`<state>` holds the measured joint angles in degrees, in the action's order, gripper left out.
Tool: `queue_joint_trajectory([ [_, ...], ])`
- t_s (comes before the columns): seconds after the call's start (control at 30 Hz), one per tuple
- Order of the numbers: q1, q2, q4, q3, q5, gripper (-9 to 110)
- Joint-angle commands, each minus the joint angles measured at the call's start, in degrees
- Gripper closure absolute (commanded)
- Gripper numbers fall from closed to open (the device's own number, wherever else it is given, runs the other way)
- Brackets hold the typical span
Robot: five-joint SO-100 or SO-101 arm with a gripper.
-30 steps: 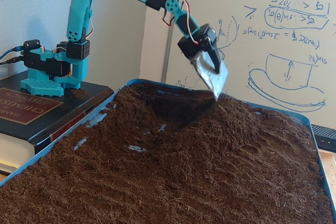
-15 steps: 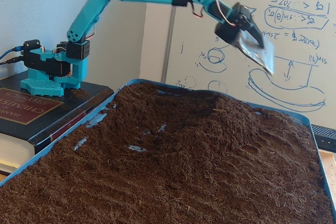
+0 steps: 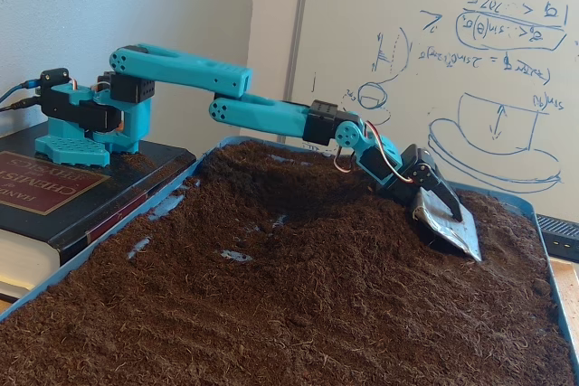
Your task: Build a berm.
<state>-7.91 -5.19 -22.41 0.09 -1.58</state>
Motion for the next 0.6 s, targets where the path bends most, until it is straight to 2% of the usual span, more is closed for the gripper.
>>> queue_joint_trajectory([
  [0.0,2.2,-0.4,0.4,-3.8,-1.2,101],
  [0.17,2.0,0.8,0.4,4.3,-1.2,101],
  [0.57,2.4,20.5,0.4,37.8,-1.1,101],
])
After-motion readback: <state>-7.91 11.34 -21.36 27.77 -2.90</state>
